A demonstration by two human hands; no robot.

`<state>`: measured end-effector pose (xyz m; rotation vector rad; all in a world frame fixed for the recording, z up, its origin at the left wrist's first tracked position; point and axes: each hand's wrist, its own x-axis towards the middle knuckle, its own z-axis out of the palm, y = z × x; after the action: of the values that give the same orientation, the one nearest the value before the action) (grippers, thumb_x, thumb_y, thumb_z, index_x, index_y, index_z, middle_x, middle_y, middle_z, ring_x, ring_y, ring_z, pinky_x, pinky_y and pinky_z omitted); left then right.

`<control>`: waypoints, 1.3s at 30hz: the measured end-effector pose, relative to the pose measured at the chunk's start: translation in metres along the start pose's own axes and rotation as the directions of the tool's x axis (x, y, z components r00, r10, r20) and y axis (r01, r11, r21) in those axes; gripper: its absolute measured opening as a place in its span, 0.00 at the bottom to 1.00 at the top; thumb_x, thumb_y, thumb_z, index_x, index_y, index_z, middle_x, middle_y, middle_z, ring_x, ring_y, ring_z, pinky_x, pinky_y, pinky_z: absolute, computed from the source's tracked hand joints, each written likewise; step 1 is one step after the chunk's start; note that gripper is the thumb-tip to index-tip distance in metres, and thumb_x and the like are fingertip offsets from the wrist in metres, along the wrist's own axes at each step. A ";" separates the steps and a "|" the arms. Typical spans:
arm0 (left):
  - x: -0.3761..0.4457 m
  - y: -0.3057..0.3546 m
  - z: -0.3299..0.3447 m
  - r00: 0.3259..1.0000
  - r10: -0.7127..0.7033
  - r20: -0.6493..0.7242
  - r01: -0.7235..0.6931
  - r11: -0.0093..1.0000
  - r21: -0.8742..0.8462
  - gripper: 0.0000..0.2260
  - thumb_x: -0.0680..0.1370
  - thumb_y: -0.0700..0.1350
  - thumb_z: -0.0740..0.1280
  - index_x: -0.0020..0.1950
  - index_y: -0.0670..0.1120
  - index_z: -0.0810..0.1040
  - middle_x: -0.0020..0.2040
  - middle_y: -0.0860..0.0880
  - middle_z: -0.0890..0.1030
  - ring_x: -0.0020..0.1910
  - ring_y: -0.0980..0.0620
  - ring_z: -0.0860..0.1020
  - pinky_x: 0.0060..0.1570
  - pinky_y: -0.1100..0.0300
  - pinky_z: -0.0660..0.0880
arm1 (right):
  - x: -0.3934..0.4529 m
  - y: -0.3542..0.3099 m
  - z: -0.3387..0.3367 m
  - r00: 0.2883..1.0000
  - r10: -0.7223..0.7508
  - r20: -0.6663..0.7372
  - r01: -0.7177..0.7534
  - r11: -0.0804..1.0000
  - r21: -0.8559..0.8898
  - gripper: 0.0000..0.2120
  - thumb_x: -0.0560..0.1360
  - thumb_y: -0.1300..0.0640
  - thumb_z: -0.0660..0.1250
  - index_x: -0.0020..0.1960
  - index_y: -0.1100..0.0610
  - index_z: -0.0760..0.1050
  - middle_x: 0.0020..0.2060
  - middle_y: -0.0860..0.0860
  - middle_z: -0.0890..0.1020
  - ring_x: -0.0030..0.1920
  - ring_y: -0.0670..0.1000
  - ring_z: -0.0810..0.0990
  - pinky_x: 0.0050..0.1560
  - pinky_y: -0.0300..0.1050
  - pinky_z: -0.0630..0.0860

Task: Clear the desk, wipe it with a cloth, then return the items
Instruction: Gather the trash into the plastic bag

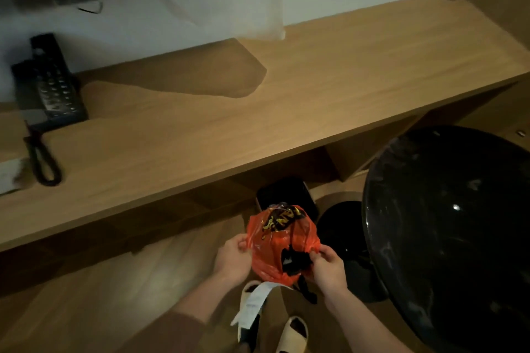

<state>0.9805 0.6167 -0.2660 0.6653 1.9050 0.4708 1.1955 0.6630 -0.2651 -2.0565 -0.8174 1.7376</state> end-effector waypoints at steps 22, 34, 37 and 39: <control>0.343 -0.059 0.124 0.995 -0.075 0.071 0.060 0.980 0.191 0.14 0.76 0.47 0.65 0.60 0.55 0.79 0.57 0.51 0.79 0.55 0.47 0.79 0.62 0.46 0.78 | 0.349 0.040 0.089 0.971 0.014 -0.237 -0.022 0.999 -0.029 0.10 0.82 0.59 0.63 0.61 0.49 0.77 0.49 0.49 0.82 0.49 0.53 0.81 0.53 0.52 0.81; 0.297 -0.054 0.099 0.987 0.004 0.161 -0.066 0.922 0.381 0.24 0.79 0.48 0.63 0.77 0.56 0.68 0.74 0.49 0.70 0.76 0.44 0.66 0.74 0.46 0.66 | 0.319 0.040 0.087 0.973 -0.010 -0.233 -0.043 0.975 -0.219 0.28 0.79 0.60 0.65 0.79 0.50 0.66 0.69 0.57 0.76 0.67 0.60 0.77 0.69 0.58 0.75; 0.242 -0.048 0.074 0.989 0.023 0.149 -0.087 0.891 0.446 0.27 0.82 0.48 0.62 0.81 0.54 0.61 0.79 0.52 0.64 0.79 0.47 0.62 0.76 0.50 0.63 | 0.257 0.028 0.085 0.984 -0.135 -0.113 0.084 0.924 -0.374 0.26 0.80 0.61 0.67 0.77 0.49 0.68 0.74 0.52 0.71 0.72 0.57 0.73 0.72 0.55 0.73; 0.195 -0.041 0.050 0.993 0.041 0.107 -0.085 0.890 0.448 0.29 0.83 0.47 0.63 0.83 0.53 0.58 0.81 0.53 0.59 0.80 0.48 0.58 0.77 0.51 0.60 | 0.208 0.016 0.083 0.978 -0.209 -0.018 0.171 0.842 -0.512 0.28 0.80 0.63 0.67 0.78 0.50 0.68 0.76 0.50 0.68 0.76 0.55 0.67 0.77 0.53 0.67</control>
<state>0.9521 0.7102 -0.4464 1.0364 1.9194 0.0232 1.1380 0.7689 -0.4548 -2.2351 -1.5370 1.4309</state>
